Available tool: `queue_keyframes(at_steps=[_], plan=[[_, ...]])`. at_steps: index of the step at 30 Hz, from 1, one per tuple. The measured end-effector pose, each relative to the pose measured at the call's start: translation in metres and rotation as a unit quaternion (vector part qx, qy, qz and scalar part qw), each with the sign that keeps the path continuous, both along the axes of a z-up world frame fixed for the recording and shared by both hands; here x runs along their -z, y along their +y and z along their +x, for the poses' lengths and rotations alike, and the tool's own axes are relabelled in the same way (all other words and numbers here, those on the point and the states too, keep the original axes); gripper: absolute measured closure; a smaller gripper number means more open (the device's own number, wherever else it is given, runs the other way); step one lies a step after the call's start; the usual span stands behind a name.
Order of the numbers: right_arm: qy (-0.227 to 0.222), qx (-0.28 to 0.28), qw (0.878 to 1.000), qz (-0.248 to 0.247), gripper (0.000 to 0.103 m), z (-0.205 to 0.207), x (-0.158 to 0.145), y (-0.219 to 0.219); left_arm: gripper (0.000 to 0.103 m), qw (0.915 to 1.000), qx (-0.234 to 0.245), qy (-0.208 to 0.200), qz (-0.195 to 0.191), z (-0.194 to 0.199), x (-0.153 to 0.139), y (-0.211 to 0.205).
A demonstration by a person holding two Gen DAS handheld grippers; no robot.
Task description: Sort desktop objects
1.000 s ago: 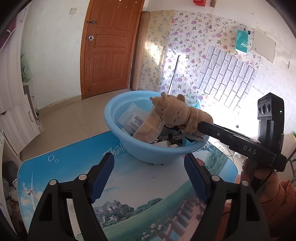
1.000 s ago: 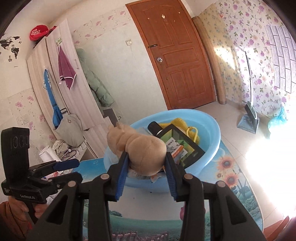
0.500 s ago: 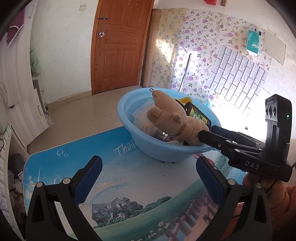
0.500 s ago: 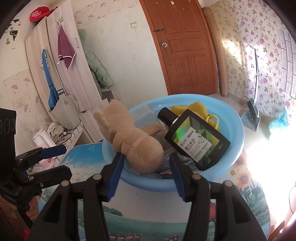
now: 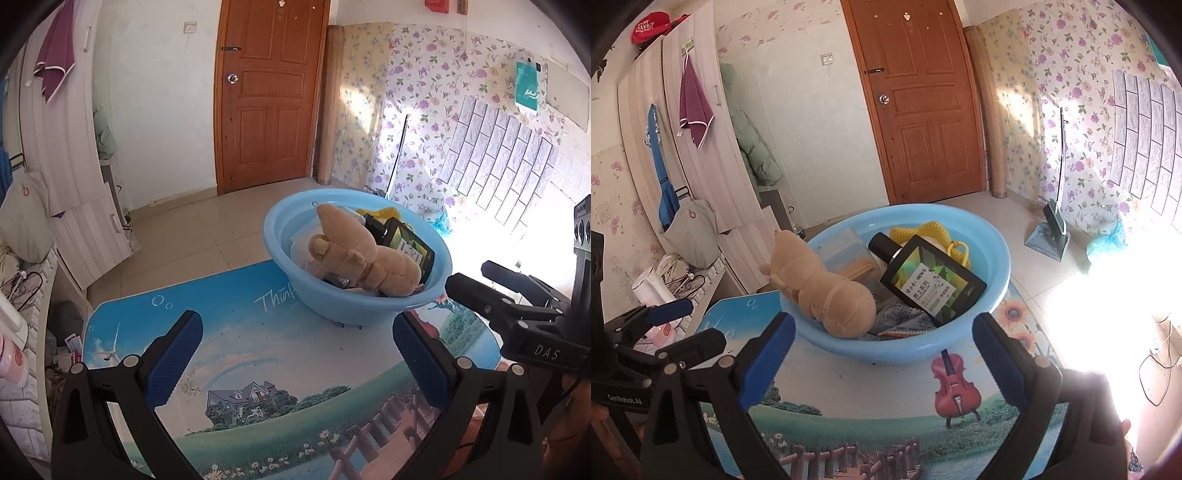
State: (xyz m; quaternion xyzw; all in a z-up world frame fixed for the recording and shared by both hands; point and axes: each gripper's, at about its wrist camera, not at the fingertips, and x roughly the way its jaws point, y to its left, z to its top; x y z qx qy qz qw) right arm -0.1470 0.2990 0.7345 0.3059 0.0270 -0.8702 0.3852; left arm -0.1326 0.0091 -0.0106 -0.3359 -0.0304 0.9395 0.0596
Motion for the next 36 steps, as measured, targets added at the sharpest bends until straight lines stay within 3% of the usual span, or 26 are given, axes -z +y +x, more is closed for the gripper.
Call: queue_keyframes(at_steps=[11, 15, 21, 36], plan=[[0.018, -0.012, 1.000, 0.004, 0.004, 0.032, -0.019, 0.006, 0.000, 0.9995, -0.024, -0.010, -0.017, 0.027, -0.011, -0.005], [0.017, -0.010, 1.000, 0.008, 0.004, 0.039, -0.023, 0.005, 0.000, 0.9979, -0.045, -0.014, -0.043, 0.037, -0.010, -0.006], [0.011, -0.012, 1.000, 0.006, 0.004, 0.045, -0.026, 0.003, 0.000, 0.9981, -0.061, -0.007, -0.002, 0.052, -0.021, -0.023], [0.013, -0.018, 1.000, 0.009, 0.004, 0.059, -0.028, 0.003, 0.000, 0.9979, -0.065, -0.003, -0.010, 0.064, -0.016, -0.026]])
